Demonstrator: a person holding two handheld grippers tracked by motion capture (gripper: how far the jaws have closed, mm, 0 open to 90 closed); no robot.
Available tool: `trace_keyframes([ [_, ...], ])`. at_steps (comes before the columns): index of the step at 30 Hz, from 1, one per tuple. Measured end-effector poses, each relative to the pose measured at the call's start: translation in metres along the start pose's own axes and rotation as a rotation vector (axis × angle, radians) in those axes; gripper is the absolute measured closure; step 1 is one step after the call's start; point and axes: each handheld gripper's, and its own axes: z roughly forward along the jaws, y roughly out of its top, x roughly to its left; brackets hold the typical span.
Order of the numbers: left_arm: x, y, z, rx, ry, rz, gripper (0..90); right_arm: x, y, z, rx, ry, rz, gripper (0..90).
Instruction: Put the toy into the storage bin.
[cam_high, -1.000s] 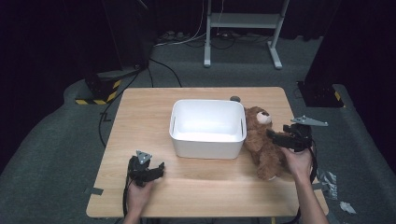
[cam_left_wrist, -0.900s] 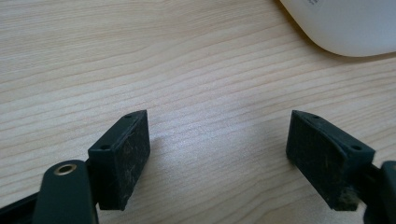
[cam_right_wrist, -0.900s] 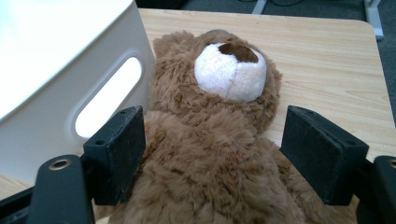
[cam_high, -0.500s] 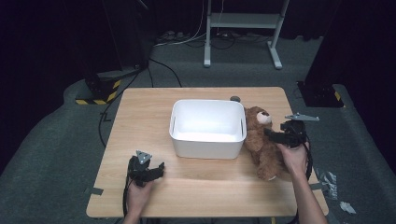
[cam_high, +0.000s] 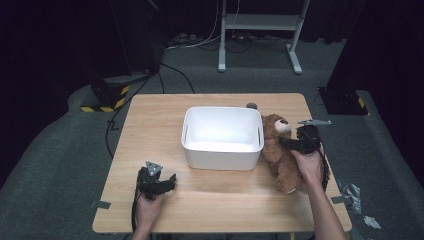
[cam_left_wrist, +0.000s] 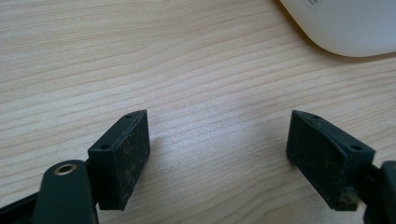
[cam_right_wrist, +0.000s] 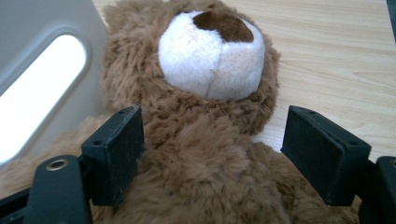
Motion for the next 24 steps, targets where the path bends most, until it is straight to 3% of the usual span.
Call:
trace_keyframes([
  [12, 0.0, 0.0, 0.0, 0.0, 0.0, 0.0, 21.5, 0.0, 0.002, 0.018, 0.044, 0.007, 0.046, 20.7],
  [24, 0.0, 0.0, 0.0, 0.0, 0.0, 0.0, 21.5, 0.005, 0.004, 0.027, 0.096, 0.043, 0.02, 20.6],
])
